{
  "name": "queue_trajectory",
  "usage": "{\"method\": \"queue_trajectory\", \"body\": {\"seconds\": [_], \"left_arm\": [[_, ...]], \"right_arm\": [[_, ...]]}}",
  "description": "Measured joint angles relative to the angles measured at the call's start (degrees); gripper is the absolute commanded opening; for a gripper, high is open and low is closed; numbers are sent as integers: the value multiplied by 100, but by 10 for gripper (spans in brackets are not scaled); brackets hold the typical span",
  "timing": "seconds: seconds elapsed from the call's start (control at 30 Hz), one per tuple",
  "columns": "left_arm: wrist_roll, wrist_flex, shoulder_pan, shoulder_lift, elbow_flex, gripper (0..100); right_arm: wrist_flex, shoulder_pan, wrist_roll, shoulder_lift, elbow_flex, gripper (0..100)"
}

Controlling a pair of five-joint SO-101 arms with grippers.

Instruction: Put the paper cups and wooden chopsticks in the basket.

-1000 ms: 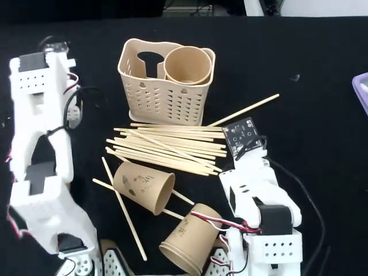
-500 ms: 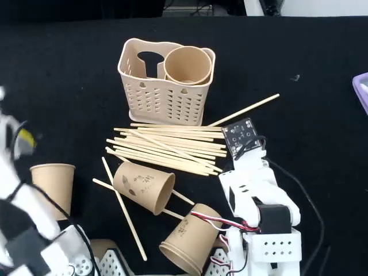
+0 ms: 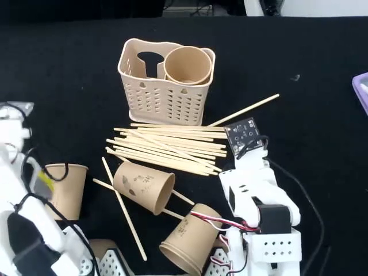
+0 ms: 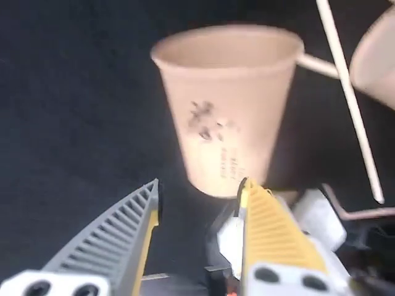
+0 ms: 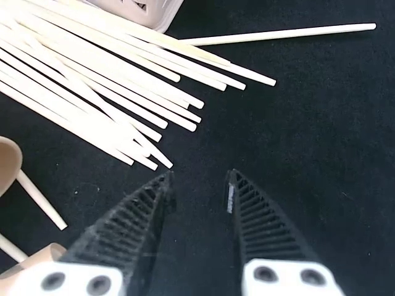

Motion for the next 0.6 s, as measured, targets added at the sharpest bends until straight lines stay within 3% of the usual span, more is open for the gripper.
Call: {"method": "queue_trajectory", "body": {"seconds": [0.17, 0.3, 0.6], "left_arm": [[-765, 0, 9, -97, 853, 209], [-818, -176, 308, -123, 1108, 209], [1204, -2171, 1275, -123, 1116, 213]], "right_arm": [[0, 0, 0, 0, 0, 144], [0, 0, 0, 0, 0, 144], [0, 0, 0, 0, 0, 143]]}}
